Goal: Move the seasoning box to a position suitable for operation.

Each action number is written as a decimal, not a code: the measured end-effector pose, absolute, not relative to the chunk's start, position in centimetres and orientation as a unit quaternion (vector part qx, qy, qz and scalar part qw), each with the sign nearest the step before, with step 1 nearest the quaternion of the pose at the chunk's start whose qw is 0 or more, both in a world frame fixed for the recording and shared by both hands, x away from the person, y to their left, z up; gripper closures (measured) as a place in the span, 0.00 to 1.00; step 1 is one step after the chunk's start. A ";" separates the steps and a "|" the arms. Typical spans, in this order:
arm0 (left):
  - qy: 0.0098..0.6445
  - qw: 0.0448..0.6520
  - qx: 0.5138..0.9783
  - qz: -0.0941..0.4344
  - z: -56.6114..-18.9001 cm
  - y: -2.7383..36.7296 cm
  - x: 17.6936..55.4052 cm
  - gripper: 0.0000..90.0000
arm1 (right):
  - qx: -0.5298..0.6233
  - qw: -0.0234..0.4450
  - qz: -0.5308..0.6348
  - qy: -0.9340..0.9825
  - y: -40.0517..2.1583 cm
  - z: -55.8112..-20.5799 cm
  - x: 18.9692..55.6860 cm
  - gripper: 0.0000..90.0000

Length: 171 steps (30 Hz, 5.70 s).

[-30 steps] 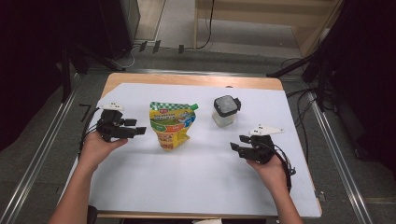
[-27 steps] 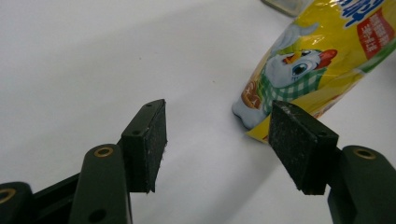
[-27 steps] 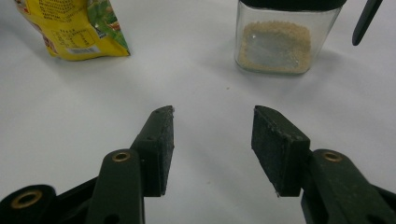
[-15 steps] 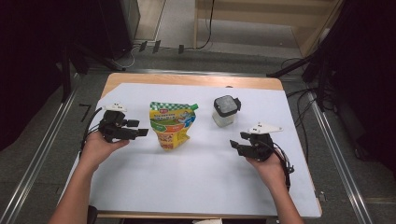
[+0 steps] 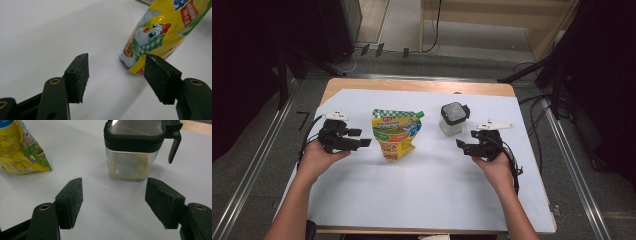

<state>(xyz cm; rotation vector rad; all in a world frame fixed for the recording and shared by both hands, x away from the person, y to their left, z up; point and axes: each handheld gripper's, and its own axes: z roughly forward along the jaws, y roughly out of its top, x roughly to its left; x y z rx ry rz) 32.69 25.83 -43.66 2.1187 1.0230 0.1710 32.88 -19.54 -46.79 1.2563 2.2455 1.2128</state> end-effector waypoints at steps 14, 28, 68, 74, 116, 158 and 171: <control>0.398 0.380 0.832 0.068 -43.7 25.9 32.7 0.42 | 0.438 0.148 0.421 0.780 -18.7 -46.3 35.4 0.32; 0.397 0.375 0.835 0.067 -44.0 25.8 32.8 0.42 | 0.441 0.144 0.426 0.777 -18.3 -47.1 37.2 0.28; 0.385 0.374 0.842 0.058 -44.2 25.5 32.5 0.42 | 0.477 0.202 0.422 0.744 -14.7 -49.9 41.6 0.17; 0.386 0.374 0.841 0.058 -44.2 25.6 32.5 0.42 | 0.477 0.189 0.419 0.749 -14.7 -49.3 41.0 0.18; 0.296 0.391 0.871 -0.004 -41.2 21.8 27.2 0.44 | 0.405 0.144 0.457 0.778 -15.3 -47.5 28.1 0.18; 0.235 0.370 0.899 -0.022 -44.0 11.7 27.4 0.49 | 0.366 0.071 0.438 0.818 -16.8 -48.0 24.6 0.15; 0.259 0.372 0.890 -0.045 -44.6 10.1 28.2 0.85 | 0.393 0.099 0.434 0.805 -21.0 -46.6 25.3 0.76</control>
